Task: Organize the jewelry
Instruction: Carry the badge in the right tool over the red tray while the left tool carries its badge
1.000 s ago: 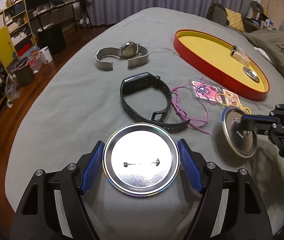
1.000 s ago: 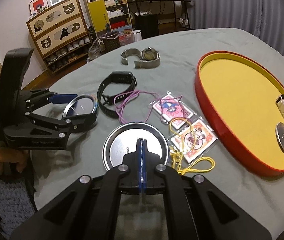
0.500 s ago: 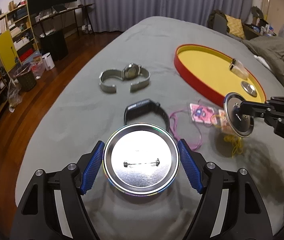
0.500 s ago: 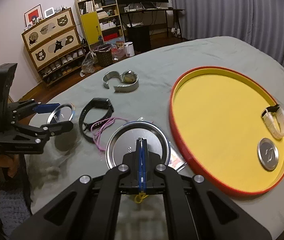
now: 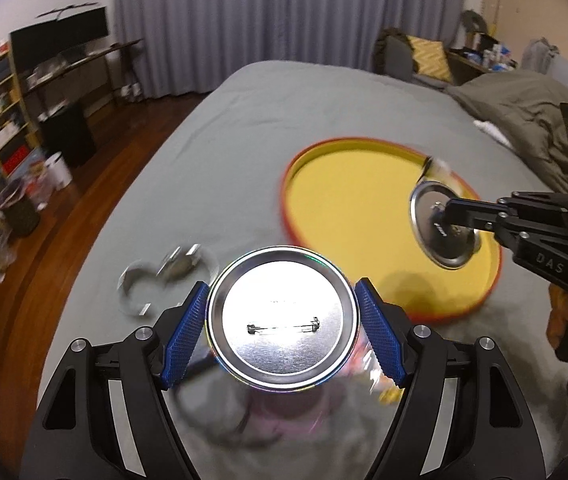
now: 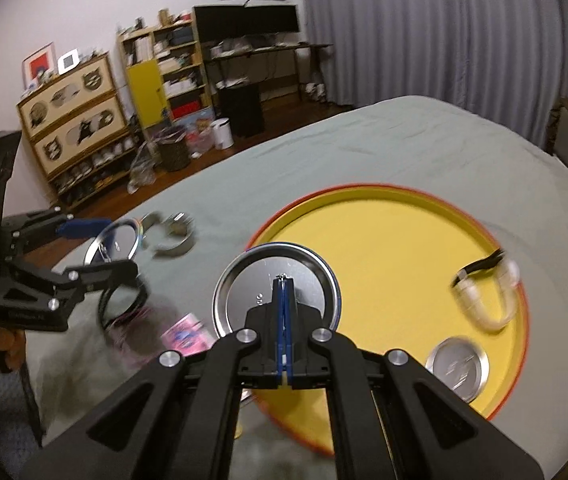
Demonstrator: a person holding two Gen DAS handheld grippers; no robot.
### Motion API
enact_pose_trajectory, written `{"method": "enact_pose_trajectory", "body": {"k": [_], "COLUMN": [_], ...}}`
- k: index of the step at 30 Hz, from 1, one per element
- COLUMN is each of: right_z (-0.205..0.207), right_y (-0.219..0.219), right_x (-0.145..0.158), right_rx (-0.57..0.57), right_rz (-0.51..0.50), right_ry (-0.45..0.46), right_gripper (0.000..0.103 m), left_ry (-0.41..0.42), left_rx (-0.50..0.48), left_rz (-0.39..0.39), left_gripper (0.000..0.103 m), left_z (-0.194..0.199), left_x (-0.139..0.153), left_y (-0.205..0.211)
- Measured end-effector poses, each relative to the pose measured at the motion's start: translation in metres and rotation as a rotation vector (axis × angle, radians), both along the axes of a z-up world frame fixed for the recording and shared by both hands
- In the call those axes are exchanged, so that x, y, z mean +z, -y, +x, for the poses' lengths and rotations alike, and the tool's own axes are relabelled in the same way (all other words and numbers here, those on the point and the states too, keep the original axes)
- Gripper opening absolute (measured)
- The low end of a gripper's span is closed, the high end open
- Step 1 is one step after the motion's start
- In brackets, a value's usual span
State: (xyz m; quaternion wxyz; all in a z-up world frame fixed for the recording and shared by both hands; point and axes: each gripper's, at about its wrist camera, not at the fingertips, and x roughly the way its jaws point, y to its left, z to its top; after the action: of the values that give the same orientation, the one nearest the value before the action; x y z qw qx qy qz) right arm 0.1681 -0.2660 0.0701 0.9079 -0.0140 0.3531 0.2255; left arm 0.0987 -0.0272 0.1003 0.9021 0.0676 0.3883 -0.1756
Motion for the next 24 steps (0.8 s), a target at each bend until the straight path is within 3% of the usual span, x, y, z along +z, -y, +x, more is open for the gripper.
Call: {"method": "enact_pose_trajectory", "body": {"k": [13,24], "right_z": [0.071,0.114], "right_y": [0.059,0.074], "right_x": [0.022,-0.006], "right_rx": [-0.152,-0.283], "right_rz": [0.012,0.003], "right_ry": [0.006,-0.104], "right_gripper": [0.002,0.002], "left_ry": [-0.018,-0.086], "left_rx": [-0.124,-0.162], "left_rz": [-0.012,0.001], "left_gripper": [0.072,0.072], "left_z": [0.086,0.14], "left_x": [-0.001,-0.032], "left_y": [0.081,0.109]}}
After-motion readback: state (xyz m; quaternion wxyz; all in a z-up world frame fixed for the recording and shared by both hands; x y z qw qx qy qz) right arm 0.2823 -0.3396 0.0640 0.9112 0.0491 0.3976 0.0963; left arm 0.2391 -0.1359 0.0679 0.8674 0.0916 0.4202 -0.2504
